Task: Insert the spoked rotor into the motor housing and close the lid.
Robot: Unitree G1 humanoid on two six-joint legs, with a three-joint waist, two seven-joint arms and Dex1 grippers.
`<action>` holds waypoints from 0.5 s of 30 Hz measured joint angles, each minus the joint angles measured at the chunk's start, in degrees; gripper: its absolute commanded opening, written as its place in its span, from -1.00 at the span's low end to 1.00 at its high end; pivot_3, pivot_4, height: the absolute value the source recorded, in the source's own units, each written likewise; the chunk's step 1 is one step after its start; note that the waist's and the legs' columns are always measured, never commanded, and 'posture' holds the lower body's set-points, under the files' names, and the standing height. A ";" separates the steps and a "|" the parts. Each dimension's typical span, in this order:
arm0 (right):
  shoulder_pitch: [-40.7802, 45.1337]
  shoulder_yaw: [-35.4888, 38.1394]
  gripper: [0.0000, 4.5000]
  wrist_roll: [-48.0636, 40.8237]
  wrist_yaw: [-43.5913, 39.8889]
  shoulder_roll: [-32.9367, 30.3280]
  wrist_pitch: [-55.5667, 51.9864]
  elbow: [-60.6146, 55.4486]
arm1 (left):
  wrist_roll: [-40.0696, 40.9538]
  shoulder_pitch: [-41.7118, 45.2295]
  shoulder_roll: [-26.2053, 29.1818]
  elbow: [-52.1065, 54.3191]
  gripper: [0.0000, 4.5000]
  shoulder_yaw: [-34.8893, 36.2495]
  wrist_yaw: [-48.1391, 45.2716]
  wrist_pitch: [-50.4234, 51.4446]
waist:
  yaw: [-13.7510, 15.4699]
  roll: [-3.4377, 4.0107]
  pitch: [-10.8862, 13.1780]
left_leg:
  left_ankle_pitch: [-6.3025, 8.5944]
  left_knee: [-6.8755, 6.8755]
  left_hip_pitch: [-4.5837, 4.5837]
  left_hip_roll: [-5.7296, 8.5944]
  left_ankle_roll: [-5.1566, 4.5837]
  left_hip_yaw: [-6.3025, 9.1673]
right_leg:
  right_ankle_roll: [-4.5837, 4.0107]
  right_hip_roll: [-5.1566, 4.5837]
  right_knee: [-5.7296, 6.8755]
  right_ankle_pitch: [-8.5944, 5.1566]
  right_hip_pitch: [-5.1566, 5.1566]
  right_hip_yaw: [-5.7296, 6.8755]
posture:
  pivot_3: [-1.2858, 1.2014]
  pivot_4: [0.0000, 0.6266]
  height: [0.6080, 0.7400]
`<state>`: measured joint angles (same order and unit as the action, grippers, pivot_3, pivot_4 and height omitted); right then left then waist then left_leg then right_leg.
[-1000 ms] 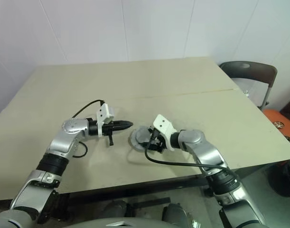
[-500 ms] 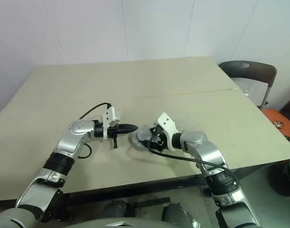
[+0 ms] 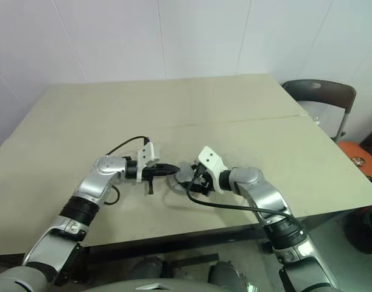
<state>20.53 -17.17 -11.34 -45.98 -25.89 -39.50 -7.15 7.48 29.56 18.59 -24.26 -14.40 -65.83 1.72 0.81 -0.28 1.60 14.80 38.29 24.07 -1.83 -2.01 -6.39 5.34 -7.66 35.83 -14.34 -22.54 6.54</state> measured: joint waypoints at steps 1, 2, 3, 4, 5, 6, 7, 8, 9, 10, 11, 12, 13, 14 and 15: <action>0.00 -0.06 0.42 0.01 0.05 0.02 0.05 0.05 | -0.16 0.10 -0.86 -0.17 -1.00 -0.82 -0.18 -0.36 | -0.02 -0.02 -0.05 | 0.01 0.00 -0.04 0.00 0.00 0.00 | 0.00 0.00 -0.03 0.00 0.05 0.00 | 0.03 -1.00 1.00; 0.00 -0.15 0.42 0.01 0.13 0.04 0.09 0.09 | -0.36 0.31 -1.54 -0.53 -1.00 -1.70 -0.21 -1.10 | -0.04 -0.04 -0.09 | 0.01 -0.01 -0.09 0.00 0.00 0.00 | 0.00 0.00 -0.04 0.00 0.10 0.00 | 0.03 -1.00 1.00; 0.00 -0.24 0.42 0.02 0.21 0.04 0.12 0.14 | -0.78 0.82 -2.03 -1.10 -1.00 -2.41 -0.09 -1.61 | -0.04 -0.05 -0.12 | 0.01 -0.01 -0.12 0.00 0.00 0.01 | 0.00 0.01 -0.05 0.00 0.13 0.01 | 0.03 -1.00 1.00; 0.00 -0.29 0.42 0.02 0.28 0.03 0.15 0.16 | -1.25 1.45 -2.20 -1.75 -1.00 -2.88 0.05 -2.15 | -0.03 -0.04 -0.16 | 0.01 -0.01 -0.15 -0.01 0.00 0.02 | 0.00 0.01 -0.05 0.00 0.16 0.02 | 0.03 -1.00 1.00; -0.02 -0.32 0.42 0.02 0.36 0.03 0.19 0.20 | -1.93 2.20 -2.25 -2.71 -1.00 -3.23 0.17 -2.47 | -0.02 -0.01 -0.19 | 0.01 -0.02 -0.16 -0.01 0.00 0.02 | -0.01 0.01 -0.05 -0.01 0.17 0.02 | 0.03 -1.00 1.00; -0.03 -0.35 0.42 0.02 0.39 0.03 0.20 0.25 | -2.47 2.76 -2.22 -3.35 -1.00 -3.57 0.35 -2.86 | -0.02 0.03 -0.25 | 0.02 -0.02 -0.17 -0.01 0.00 0.02 | -0.01 0.00 -0.07 -0.01 0.20 0.03 | 0.03 -1.00 1.00; -0.06 -0.38 0.42 0.02 0.42 0.03 0.21 0.32 | -3.13 3.31 -2.11 -3.90 -1.00 -4.08 0.70 -3.52 | -0.02 0.05 -0.33 | 0.02 -0.03 -0.20 -0.01 -0.01 0.03 | -0.01 0.01 -0.11 -0.01 0.23 0.03 | 0.03 -1.00 1.00; -0.08 -0.38 0.42 0.02 0.45 0.03 0.23 0.42 | -3.87 4.01 -1.89 -4.42 -1.00 -4.68 1.03 -4.09 | -0.01 0.05 -0.40 | 0.02 -0.04 -0.23 -0.01 -0.01 0.03 | -0.01 0.01 -0.14 -0.01 0.27 0.04 | 0.03 -1.00 1.00; -0.06 -0.31 0.42 -0.01 0.53 0.03 0.26 0.56 | -4.96 4.82 -1.54 -5.14 -1.00 -5.23 1.43 -4.85 | -0.02 0.06 -0.55 | 0.03 -0.06 -0.23 -0.01 -0.01 0.03 | -0.01 0.01 -0.19 -0.01 0.28 0.05 | 0.03 -1.00 1.00; -0.09 -0.29 0.58 -0.07 0.59 0.05 0.24 0.65 | -5.78 5.35 -1.18 -5.67 -1.00 -5.44 1.83 -5.23 | -0.05 0.10 -0.70 | 0.04 -0.08 -0.24 -0.01 -0.02 0.03 | -0.01 0.01 -0.24 -0.01 0.30 0.05 | 0.03 -1.00 1.00; -0.11 -0.26 0.74 -0.15 0.58 0.05 0.24 0.67 | -6.25 5.85 -0.79 -6.20 -1.00 -5.69 2.17 -5.77 | -0.05 0.12 -0.78 | 0.05 -0.09 -0.25 -0.01 -0.04 0.03 | 0.00 0.01 -0.27 -0.01 0.32 0.05 | 0.03 -1.00 1.00; -0.24 -0.18 0.85 -0.27 0.41 0.01 0.03 0.66 | -6.76 6.28 -0.40 -6.73 -1.00 -5.76 2.43 -6.15 | -0.03 0.09 -0.82 | 0.05 -0.11 -0.26 -0.01 -0.04 0.04 | -0.01 0.01 -0.29 -0.01 0.33 0.05 | 0.03 -1.00 1.00; -0.41 -0.18 0.97 -0.45 0.02 0.01 0.03 0.54 | -7.01 6.56 0.05 -7.25 -1.00 -5.76 2.63 -6.37 | -0.09 0.07 -0.87 | 0.05 -0.11 -0.27 -0.02 -0.04 0.04 | 0.00 0.01 -0.29 -0.01 0.33 0.05 | 0.03 -1.00 1.00; -0.51 -0.18 0.97 -0.76 -0.34 0.00 0.01 0.51 | -7.15 6.70 0.34 -7.66 -1.00 -5.76 2.80 -6.57 | -0.12 0.08 -0.93 | 0.05 -0.11 -0.28 -0.02 -0.04 0.04 | 0.00 0.01 -0.29 -0.01 0.33 0.05 | 0.03 -1.00 1.00; -0.56 -0.16 0.97 -0.85 -0.53 -0.01 0.00 0.51 | -7.27 6.75 0.48 -7.95 -1.00 -5.76 2.88 -6.94 | -0.14 0.07 -0.96 | 0.05 -0.11 -0.30 -0.02 -0.03 0.04 | 0.00 0.01 -0.29 -0.01 0.35 0.05 | 0.03 -1.00 1.00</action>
<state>19.97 -17.33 -12.19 -46.50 -25.91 -39.50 -6.64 0.22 36.31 19.06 -32.20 -20.15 -62.95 -5.21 0.67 -0.20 0.65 14.84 38.18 23.77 -1.86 -2.05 -6.36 5.34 -7.65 35.55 -14.35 -22.18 6.59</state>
